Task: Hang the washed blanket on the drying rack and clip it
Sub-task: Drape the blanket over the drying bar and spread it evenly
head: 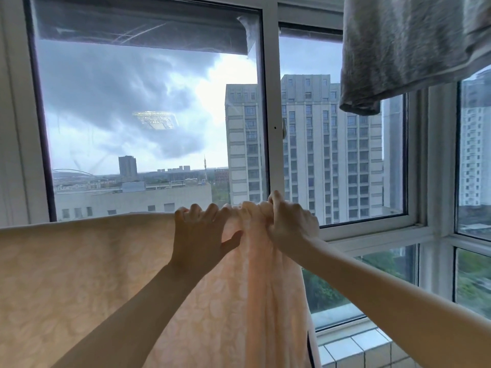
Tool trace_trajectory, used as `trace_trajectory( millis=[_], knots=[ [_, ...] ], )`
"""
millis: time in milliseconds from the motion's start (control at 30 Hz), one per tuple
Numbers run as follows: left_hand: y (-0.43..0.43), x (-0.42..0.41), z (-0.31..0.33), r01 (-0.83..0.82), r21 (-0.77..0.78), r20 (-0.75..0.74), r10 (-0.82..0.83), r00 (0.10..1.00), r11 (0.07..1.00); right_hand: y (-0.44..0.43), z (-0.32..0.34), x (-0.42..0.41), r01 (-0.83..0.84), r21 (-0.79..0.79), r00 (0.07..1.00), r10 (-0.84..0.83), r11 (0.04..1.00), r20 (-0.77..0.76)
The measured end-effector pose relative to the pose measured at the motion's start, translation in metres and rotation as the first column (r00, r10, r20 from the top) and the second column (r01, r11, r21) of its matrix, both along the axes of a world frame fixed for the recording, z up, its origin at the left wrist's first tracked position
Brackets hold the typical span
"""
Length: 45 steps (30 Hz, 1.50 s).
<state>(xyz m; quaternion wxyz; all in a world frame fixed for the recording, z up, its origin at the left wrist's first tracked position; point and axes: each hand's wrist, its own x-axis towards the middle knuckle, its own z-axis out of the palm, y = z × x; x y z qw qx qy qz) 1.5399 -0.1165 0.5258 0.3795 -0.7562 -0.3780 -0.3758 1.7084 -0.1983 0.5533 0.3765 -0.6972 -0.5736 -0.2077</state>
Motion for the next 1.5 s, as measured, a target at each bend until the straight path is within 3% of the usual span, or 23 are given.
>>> trace_trajectory(
  millis=[167,300,533,633,700,767,867,1067,1300,1500],
  knots=[
    [0.001,-0.004,0.001,-0.012,0.036,-0.009,0.012,1.000,0.999,-0.001,0.022,0.019,0.018,0.160,0.996,-0.031,0.987,0.080],
    [-0.001,-0.002,0.000,0.014,0.065,0.008,-0.015,1.000,0.998,-0.005,0.039,0.060,0.132,0.225,0.984,-0.154,0.965,0.085],
    [-0.001,0.003,0.001,-0.012,0.007,-0.003,0.012,1.000,1.000,-0.018,0.015,0.103,0.215,-0.189,0.974,-0.224,0.958,-0.026],
    [-0.001,0.002,0.001,-0.016,0.004,-0.006,0.016,1.000,1.000,-0.021,0.007,0.110,0.244,-0.292,0.966,-0.259,0.925,-0.014],
    [-0.001,0.002,0.002,-0.027,-0.008,-0.010,0.027,1.000,1.000,-0.020,0.009,0.110,0.214,-0.269,0.976,-0.218,0.939,0.017],
    [-0.002,0.003,0.002,-0.033,-0.023,-0.015,0.033,0.999,0.999,-0.020,0.015,0.102,0.007,-0.231,1.000,-0.009,0.973,-0.007],
    [-0.003,0.003,0.003,-0.035,-0.045,-0.018,0.034,0.999,0.998,-0.017,0.021,0.083,-0.256,-0.236,0.967,0.253,0.937,-0.040],
    [-0.006,-0.002,0.006,0.029,-0.094,0.015,-0.028,1.000,0.995,-0.002,0.013,0.077,-0.252,-0.112,0.968,0.250,0.961,-0.028],
    [-0.008,-0.004,0.015,0.157,-0.131,0.190,-0.130,0.973,0.979,0.000,0.008,0.077,-0.201,-0.089,0.979,0.202,0.976,0.000],
    [-0.013,-0.003,0.033,0.365,-0.245,0.393,-0.252,0.885,0.898,-0.005,0.008,0.080,-0.127,-0.105,0.989,0.134,0.986,0.063]
  ],
)
